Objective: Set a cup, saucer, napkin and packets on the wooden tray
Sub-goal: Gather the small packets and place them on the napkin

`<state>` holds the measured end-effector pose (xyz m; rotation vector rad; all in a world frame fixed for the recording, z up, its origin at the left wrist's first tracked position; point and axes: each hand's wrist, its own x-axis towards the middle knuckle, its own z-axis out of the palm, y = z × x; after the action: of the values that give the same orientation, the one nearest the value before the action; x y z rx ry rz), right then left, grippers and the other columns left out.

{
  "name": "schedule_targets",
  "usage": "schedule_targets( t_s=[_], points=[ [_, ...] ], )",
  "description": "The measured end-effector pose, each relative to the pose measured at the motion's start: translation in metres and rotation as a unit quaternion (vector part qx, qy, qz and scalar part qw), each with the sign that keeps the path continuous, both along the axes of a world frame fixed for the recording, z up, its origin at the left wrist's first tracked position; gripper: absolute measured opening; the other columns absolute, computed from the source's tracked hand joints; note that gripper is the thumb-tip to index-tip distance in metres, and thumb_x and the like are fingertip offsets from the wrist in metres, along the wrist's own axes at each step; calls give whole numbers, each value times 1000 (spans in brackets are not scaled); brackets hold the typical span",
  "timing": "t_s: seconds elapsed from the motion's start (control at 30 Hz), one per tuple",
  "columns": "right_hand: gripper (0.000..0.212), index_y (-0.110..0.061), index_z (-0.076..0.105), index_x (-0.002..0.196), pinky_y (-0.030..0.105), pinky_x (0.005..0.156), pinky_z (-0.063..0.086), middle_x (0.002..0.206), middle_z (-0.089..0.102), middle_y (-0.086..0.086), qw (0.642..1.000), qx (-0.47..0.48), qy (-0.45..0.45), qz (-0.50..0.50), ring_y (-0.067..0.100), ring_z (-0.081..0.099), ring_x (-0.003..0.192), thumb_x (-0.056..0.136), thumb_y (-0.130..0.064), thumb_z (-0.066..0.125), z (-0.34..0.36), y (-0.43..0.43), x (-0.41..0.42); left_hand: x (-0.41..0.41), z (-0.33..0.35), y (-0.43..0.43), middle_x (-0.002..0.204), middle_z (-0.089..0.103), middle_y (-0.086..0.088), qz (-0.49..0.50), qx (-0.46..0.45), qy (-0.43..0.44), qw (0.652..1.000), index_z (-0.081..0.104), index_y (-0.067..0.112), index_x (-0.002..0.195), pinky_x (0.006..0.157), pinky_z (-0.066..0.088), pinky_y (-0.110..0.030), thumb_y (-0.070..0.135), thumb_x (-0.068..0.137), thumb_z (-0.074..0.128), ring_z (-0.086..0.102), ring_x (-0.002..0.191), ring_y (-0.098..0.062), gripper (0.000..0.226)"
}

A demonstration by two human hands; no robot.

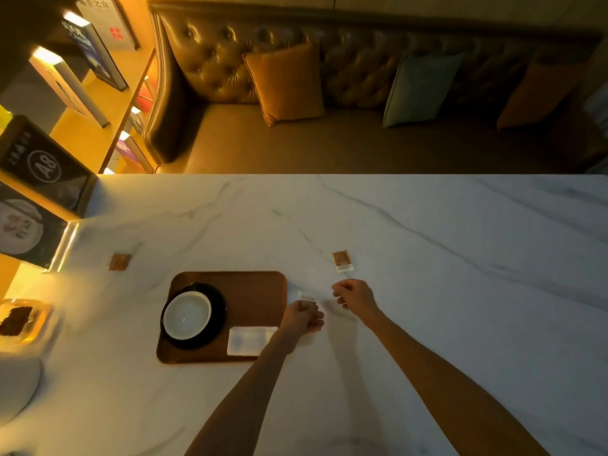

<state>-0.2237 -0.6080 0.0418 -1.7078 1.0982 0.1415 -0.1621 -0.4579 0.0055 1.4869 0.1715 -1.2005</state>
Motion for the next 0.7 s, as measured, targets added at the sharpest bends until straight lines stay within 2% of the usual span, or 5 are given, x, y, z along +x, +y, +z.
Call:
schedule_targets(
  t_s=[0.17, 0.27, 0.37, 0.5, 0.7],
  points=[
    [22, 1, 70, 90, 42, 79, 54, 92, 71, 21, 989, -103, 97, -50, 35, 65, 89, 87, -13, 53, -26, -62, 29, 23, -31, -27, 81, 64, -13, 44, 22, 68, 996, 51, 3, 111, 54, 53, -30, 7, 101, 46, 62, 64, -23, 12],
    [24, 3, 68, 88, 39, 74, 52, 90, 69, 19, 983, -123, 126, -60, 34, 65, 88, 89, -15, 53, -45, -81, 52, 32, -51, -38, 83, 66, -13, 60, 38, 94, 993, 53, 5, 110, 56, 52, -32, 10, 99, 48, 64, 66, -25, 13],
    [19, -7, 60, 82, 38, 77, 51, 88, 62, 16, 979, -117, 158, -53, 25, 59, 82, 89, -25, 60, -65, -87, 67, 37, -68, -42, 81, 68, -11, 66, 55, 105, 991, 56, 6, 106, 61, 54, -32, 11, 99, 49, 66, 68, -24, 11],
    [34, -3, 66, 110, 41, 89, 53, 113, 65, 19, 975, -112, 173, -80, 36, 63, 102, 88, -29, 62, -82, -81, 74, 39, -80, -40, 80, 72, -9, 73, 59, 111, 989, 60, 6, 102, 64, 57, -31, 8, 96, 50, 71, 69, -22, 12],
    [26, 1, 63, 107, 40, 84, 50, 111, 65, 22, 981, -117, 140, -68, 36, 62, 101, 92, -19, 54, -73, -74, 68, 36, -62, -34, 89, 69, -14, 77, 31, 137, 987, 57, 0, 111, 65, 55, -35, -1, 95, 47, 68, 72, -25, 19]
  ],
)
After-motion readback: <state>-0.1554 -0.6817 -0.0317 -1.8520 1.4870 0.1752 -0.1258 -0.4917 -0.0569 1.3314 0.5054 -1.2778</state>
